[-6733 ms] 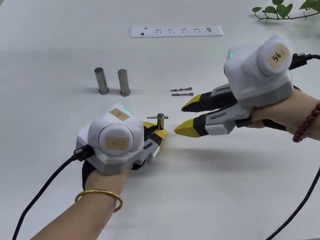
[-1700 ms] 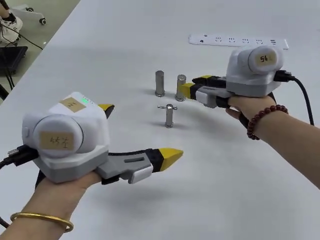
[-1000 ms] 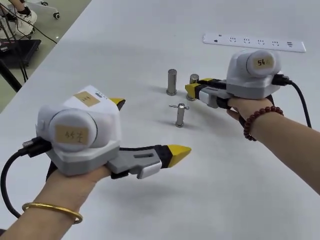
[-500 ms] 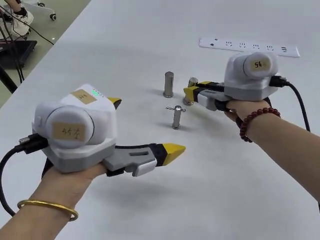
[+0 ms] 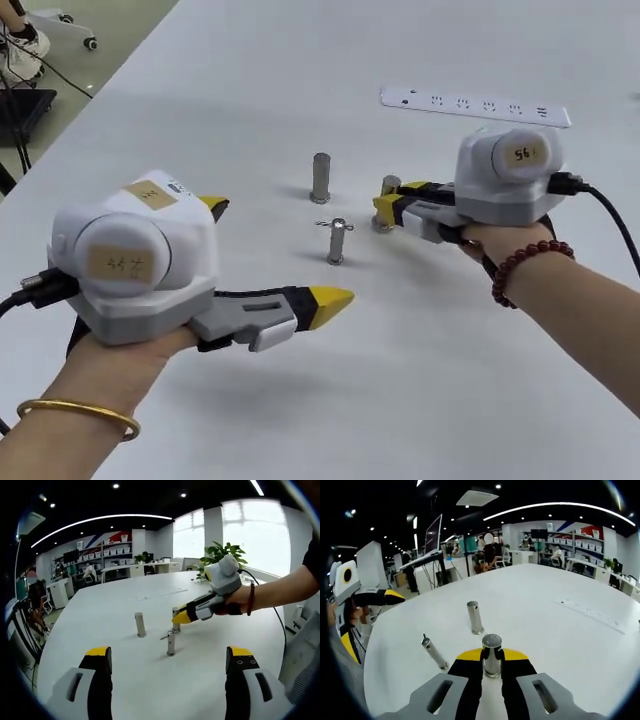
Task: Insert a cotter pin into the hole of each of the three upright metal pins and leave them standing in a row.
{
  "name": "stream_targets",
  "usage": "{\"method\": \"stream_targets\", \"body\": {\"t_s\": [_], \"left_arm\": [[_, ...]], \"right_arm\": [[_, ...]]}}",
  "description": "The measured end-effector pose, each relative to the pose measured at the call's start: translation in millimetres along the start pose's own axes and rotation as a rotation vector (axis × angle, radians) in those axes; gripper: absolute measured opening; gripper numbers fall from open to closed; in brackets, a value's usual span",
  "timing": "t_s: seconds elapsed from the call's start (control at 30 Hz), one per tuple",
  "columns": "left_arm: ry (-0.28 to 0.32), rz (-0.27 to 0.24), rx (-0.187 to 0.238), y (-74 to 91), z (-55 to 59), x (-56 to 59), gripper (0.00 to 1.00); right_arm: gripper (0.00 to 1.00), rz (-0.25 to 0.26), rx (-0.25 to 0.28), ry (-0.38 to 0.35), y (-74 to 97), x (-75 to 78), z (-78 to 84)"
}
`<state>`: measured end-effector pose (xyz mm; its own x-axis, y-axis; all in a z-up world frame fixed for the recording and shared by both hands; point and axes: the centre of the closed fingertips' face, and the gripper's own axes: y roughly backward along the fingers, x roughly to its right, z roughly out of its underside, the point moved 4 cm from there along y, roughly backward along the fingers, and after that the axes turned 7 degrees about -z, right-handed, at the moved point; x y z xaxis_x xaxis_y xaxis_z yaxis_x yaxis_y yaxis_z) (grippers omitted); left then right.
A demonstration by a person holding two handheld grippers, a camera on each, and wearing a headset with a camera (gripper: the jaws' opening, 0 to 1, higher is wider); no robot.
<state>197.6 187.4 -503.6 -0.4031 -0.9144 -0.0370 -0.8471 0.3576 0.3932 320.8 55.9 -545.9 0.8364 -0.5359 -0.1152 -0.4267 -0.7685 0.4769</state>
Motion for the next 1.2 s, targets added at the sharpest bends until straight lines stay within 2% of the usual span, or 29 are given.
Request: {"method": "stream_targets", "body": {"t_s": [0.13, 0.43, 0.67, 1.0, 1.2], "left_arm": [[-0.002, 0.001, 0.005, 0.4, -1.1, 0.7, 0.94], [0.007, 0.007, 0.007, 0.6, -1.4, 1.4, 0.92], [0.002, 0.021, 0.009, 0.0, -1.7, 4.2, 0.92], [-0.007, 0.043, 0.003, -0.3, -1.4, 10.2, 0.92], [-0.007, 0.051, 0.002, 0.3, -1.5, 12.7, 0.92]], "right_arm": [[0.08, 0.021, 0.000, 0.003, 11.3, 3.6, 3.6], [0.08, 0.096, -0.004, -0.011, 36.1, -13.4, 15.1], [0.08, 0.154, -0.004, -0.033, 47.3, -17.1, 20.7], [0.08, 0.191, 0.015, -0.103, 61.0, -32.4, 32.9], [0.08, 0.201, 0.013, -0.113, 63.7, -42.2, 40.1]]}}
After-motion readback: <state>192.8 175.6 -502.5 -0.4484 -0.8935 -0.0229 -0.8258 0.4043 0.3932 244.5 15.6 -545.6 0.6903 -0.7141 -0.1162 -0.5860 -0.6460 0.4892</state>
